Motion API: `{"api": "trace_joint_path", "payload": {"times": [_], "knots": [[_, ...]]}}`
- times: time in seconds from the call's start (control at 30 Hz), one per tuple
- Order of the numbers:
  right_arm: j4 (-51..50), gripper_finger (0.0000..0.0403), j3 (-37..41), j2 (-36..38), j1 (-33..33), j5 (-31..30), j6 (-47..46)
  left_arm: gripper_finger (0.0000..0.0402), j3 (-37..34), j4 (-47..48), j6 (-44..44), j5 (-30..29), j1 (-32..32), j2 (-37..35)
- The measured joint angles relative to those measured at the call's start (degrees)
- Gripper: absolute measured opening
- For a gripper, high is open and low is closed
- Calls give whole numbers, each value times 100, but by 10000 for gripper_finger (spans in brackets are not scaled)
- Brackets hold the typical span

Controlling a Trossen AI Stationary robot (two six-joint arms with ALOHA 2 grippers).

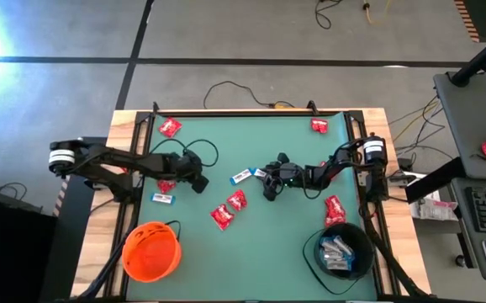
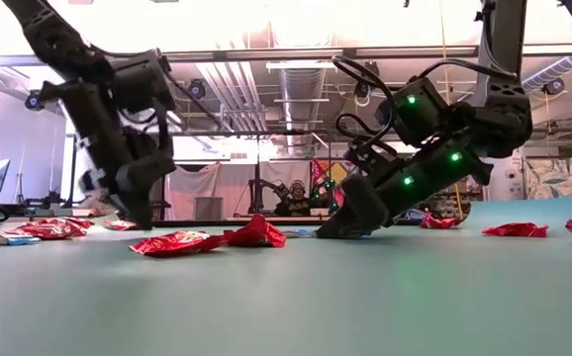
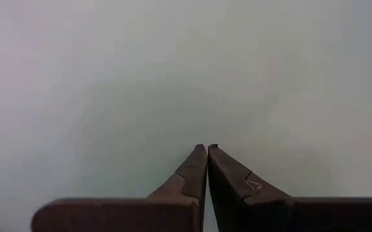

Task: Sort candy by brand, put in halloween buckets
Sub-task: Put the white chocolate into the black bucket

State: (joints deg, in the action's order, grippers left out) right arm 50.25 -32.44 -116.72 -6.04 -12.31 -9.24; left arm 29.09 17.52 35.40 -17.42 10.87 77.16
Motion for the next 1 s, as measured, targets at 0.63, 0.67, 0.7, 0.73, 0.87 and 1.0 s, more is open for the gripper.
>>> {"api": "trace_joint_path", "payload": {"times": [0.63,0.67,0.7,0.73,0.87,1.0], "knots": [[-4119,102,-760,2879,45,386,188,0,1300,-581,-2314,757,1594,275],[-4875,102,-1022,3103,60,437,222,0,1342,-790,-2338,788,1605,346],[-5627,102,-1272,3293,88,482,237,0,1382,-976,-2365,790,1609,429],[-6376,102,-1532,3475,127,570,235,0,1424,-1145,-2392,795,1614,526],[-8877,101,-2701,4076,390,1245,-327,0,1657,-1385,-2466,1039,1615,955],[-10689,101,-3710,4317,891,2506,-1537,0,1875,-1344,-2490,1540,1564,1364]]}}
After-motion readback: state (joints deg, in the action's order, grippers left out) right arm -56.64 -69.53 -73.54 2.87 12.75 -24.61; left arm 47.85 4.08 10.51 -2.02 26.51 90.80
